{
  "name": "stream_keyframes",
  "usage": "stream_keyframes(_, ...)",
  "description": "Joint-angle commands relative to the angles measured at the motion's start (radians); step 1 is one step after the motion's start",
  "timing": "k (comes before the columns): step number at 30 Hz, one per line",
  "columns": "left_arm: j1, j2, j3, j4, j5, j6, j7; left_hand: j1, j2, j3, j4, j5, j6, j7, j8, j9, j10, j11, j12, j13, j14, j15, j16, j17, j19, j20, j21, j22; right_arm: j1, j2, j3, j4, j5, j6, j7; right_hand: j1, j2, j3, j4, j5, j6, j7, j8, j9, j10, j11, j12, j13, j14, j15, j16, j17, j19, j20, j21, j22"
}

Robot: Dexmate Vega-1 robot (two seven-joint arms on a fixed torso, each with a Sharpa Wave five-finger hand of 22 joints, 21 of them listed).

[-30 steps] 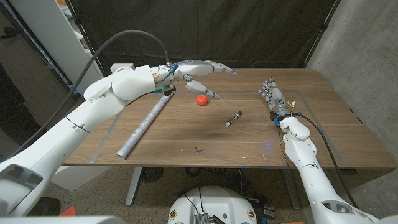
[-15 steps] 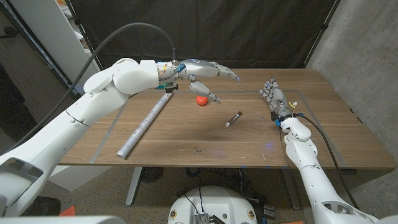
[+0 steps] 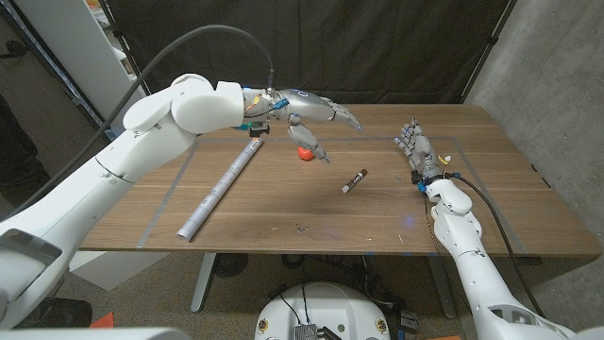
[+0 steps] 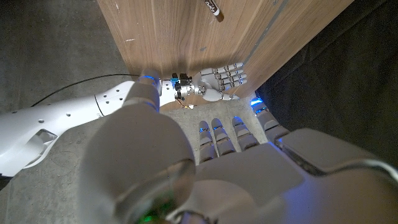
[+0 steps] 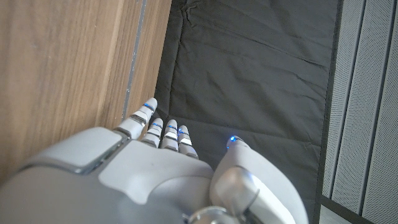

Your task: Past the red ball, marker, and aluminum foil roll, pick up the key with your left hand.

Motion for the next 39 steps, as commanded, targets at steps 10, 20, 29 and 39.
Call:
stream_keyframes(10, -0.071, 0.007, 0.036, -0.048, 0.026, 0.063, -0.138, 0.03, 0.008, -0.032, 0.003, 0.027, 0.146, -0.035, 0.039, 0.004, 0.04, -0.015, 0.011, 0.004, -0.023, -0.027, -0.004, 0.0, 0.008, 0.022, -0.009, 0.003, 0.009, 0.003, 0.0, 0.017, -0.005, 0.006, -0.005, -0.012, -0.002, 0.007, 0.005, -0.004, -0.003, 0.008, 0.006, 0.002, 0.002, 0.009, 0.004, 0.004, -0.004, 0.002, 0.005, 0.005, 0.01, -0.008, 0.006, 0.002)
stream_keyframes(20, -0.117, -0.007, 0.08, -0.046, 0.035, 0.094, -0.214, 0.058, 0.038, -0.045, 0.005, 0.024, 0.223, -0.065, 0.04, 0.0, 0.022, -0.041, -0.001, 0.001, -0.051, -0.044, -0.006, -0.001, 0.012, 0.004, -0.019, 0.002, 0.015, 0.005, 0.001, 0.034, -0.006, 0.01, -0.004, -0.013, -0.002, 0.007, 0.005, -0.005, -0.002, 0.008, 0.006, 0.002, 0.002, 0.009, 0.004, 0.004, -0.005, 0.002, 0.005, 0.005, 0.01, -0.008, 0.006, 0.002)
stream_keyframes(29, -0.142, -0.018, 0.111, -0.045, 0.061, 0.109, -0.258, 0.083, 0.058, -0.046, -0.002, 0.012, 0.291, -0.075, 0.047, -0.002, 0.013, -0.048, -0.009, -0.002, -0.061, -0.047, -0.005, -0.001, 0.015, 0.001, -0.027, 0.001, 0.02, 0.005, 0.006, 0.044, -0.003, 0.013, -0.002, -0.015, -0.003, 0.007, 0.005, -0.005, -0.002, 0.008, 0.007, 0.002, 0.002, 0.008, 0.004, 0.004, -0.005, 0.002, 0.005, 0.005, 0.01, -0.007, 0.006, 0.002)
stream_keyframes(39, -0.151, -0.034, 0.13, -0.03, 0.059, 0.093, -0.272, 0.103, 0.078, -0.043, -0.007, -0.004, 0.328, -0.074, 0.045, -0.002, 0.004, -0.047, -0.015, -0.004, -0.071, -0.038, -0.005, -0.001, 0.015, 0.005, -0.033, 0.001, 0.028, 0.004, 0.008, 0.057, -0.005, 0.015, 0.0, -0.018, -0.006, 0.005, 0.005, -0.006, -0.002, 0.008, 0.007, 0.002, 0.002, 0.01, 0.004, 0.004, -0.004, 0.004, 0.005, 0.005, 0.01, -0.007, 0.006, 0.002)
